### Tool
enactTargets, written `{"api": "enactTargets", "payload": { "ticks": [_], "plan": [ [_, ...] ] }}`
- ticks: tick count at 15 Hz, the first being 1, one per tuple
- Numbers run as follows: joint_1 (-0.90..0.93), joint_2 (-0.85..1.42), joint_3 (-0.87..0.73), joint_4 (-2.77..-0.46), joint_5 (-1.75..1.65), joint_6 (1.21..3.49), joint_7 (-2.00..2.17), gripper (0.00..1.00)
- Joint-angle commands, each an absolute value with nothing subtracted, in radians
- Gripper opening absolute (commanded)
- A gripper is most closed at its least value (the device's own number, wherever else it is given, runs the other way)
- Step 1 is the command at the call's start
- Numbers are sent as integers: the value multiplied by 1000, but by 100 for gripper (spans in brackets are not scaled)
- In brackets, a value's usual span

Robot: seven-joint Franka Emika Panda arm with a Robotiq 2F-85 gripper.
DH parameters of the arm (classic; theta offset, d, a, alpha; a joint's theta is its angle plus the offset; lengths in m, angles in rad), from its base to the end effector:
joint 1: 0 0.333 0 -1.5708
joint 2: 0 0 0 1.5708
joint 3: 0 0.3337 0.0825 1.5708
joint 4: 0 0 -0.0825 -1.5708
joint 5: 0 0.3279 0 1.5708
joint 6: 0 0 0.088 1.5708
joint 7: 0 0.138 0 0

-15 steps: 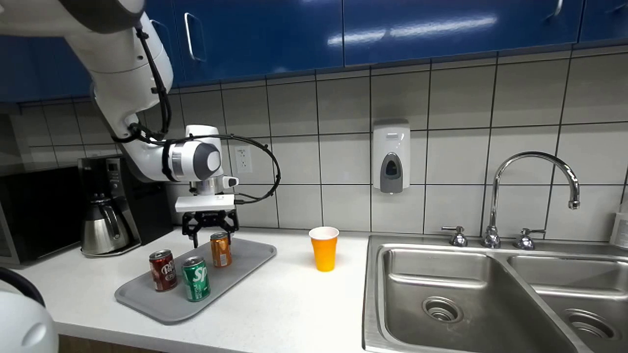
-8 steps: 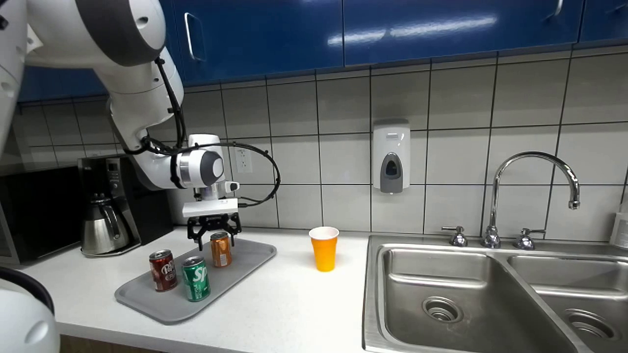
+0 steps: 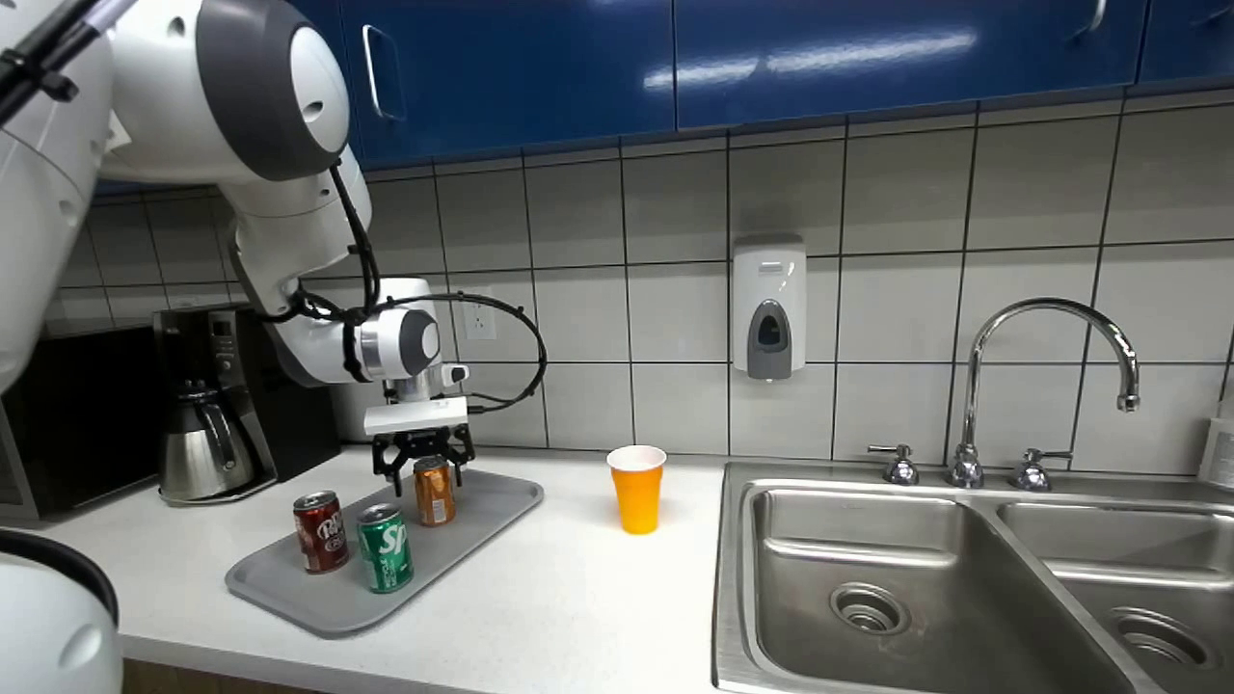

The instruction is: Take the cans off of the tray

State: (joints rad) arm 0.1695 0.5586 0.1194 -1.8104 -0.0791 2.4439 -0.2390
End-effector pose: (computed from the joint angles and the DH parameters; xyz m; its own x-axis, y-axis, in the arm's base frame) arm 0.6093 0.1719 0.2661 0.8411 0.5350 0.0796 0.5359 -0.8442 0.0114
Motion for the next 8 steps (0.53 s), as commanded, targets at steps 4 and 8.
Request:
{"api": "enactTargets", "payload": {
  "ticks": [4, 8],
  "plan": [
    [185, 607, 109, -1721, -117, 2408, -196, 100],
    [189, 611, 105, -1715, -123, 2413, -193, 72]
  ]
}}
